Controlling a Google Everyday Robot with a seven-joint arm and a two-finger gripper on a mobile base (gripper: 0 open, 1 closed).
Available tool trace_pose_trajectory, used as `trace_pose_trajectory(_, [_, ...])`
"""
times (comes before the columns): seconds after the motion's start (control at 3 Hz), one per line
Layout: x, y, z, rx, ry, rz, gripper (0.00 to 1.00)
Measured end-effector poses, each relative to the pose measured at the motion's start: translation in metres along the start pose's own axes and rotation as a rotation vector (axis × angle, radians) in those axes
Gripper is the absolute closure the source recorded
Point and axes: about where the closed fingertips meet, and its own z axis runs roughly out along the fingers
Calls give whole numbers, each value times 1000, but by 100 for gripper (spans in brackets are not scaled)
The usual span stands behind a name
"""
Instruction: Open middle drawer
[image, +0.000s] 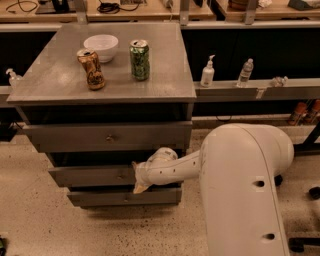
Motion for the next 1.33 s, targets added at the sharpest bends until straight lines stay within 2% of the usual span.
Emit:
trace_pose_trajectory(0.33, [0,0,0,0,0,0,13])
trace_pose_trajectory(0.67, [-1,1,1,-2,-1,0,0])
trace_pose_trajectory(1.0, [-1,1,1,-2,-1,0,0])
trace_pose_trajectory(1.33, [3,-11,-2,18,12,-8,0])
